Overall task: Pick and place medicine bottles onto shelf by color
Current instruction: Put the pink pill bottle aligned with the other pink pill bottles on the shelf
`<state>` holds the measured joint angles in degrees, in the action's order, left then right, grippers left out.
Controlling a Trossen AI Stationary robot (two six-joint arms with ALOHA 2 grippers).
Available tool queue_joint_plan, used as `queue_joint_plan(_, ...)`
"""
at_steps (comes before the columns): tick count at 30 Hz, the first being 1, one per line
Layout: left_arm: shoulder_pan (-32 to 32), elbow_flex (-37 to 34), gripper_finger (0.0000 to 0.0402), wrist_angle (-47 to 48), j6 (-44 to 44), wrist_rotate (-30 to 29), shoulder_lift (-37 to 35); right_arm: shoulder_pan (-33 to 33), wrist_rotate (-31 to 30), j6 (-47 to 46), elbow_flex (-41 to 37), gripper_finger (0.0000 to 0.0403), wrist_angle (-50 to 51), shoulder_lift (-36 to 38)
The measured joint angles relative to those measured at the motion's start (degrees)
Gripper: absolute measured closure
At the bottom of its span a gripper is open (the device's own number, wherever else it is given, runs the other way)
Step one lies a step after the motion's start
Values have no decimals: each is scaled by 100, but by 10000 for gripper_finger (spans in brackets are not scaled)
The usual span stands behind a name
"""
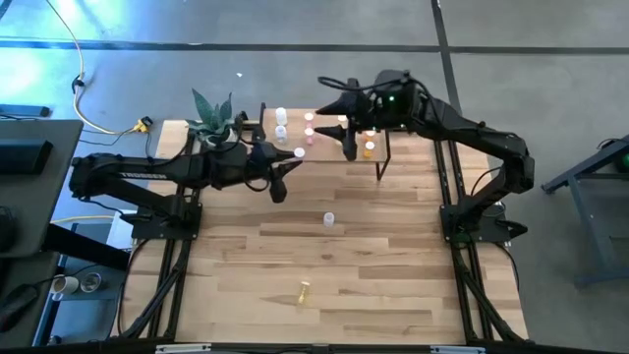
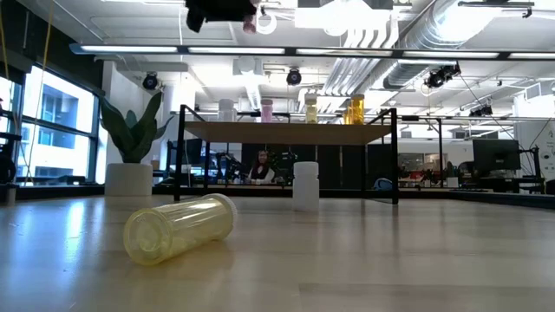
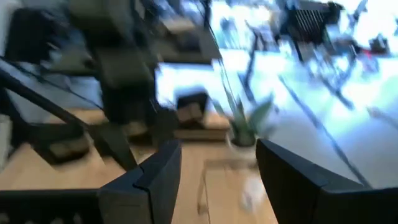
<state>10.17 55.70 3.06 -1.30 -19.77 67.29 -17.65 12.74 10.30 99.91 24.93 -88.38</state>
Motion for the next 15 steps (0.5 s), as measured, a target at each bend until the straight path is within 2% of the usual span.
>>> queue_joint_plan(5,0,0,318,-291,0,0,335,1,498,123,-179,204,-571,-26)
queue_joint_plan(10,0,0,318,-656,2,-36,589,2,842,31,-209,204,-256,-181)
queue_joint_plan(15,26,0,318,-818,45,-59,740,4,882,1,-218,204,143,-390)
